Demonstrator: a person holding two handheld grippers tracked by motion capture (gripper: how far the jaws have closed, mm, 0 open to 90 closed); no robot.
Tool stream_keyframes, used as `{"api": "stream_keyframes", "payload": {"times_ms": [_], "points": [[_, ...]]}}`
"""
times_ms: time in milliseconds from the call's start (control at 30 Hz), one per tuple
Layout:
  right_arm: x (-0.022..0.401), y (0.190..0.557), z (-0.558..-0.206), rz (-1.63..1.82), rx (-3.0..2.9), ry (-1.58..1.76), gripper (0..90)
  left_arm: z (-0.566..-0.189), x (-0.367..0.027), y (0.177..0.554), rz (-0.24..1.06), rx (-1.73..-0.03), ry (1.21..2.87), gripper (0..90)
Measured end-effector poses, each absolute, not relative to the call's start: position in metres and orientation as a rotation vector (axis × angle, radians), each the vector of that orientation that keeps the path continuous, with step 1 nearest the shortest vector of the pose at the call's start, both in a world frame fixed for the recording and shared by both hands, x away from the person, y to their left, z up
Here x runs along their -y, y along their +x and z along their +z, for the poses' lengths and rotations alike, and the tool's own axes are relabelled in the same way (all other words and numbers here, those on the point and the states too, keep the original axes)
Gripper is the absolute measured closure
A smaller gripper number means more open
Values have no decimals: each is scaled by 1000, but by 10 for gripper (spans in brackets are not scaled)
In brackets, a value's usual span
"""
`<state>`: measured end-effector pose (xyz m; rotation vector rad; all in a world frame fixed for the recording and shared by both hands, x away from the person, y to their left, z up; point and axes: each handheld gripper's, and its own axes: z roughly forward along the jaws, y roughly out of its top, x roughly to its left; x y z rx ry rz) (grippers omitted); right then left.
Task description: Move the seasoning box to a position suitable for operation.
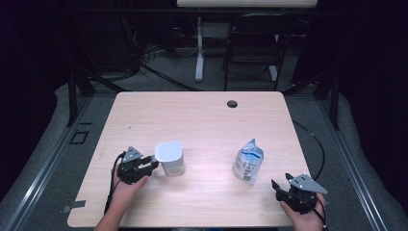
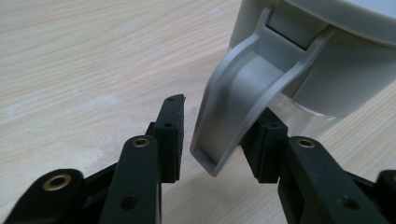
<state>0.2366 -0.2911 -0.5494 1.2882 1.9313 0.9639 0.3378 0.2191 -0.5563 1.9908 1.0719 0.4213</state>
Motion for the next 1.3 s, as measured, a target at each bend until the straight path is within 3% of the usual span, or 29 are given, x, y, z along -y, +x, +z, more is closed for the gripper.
{"api": "stream_keyframes", "payload": {"times_ms": [233,733,1033,1300], "points": [[290,233,-549,982,-1938,1256,413,-555,-216,338,443,-1062,2007,684],[283,233,-548,981,-1971,1201,410,-554,-213,335,483,-1052,2027,702],[286,233,-546,1016,-1947,1247,507,-555,-212,334,503,-1054,2025,706],[289,234,-546,997,-1942,1271,529,-554,-209,329,511,-1048,2032,711]]}}
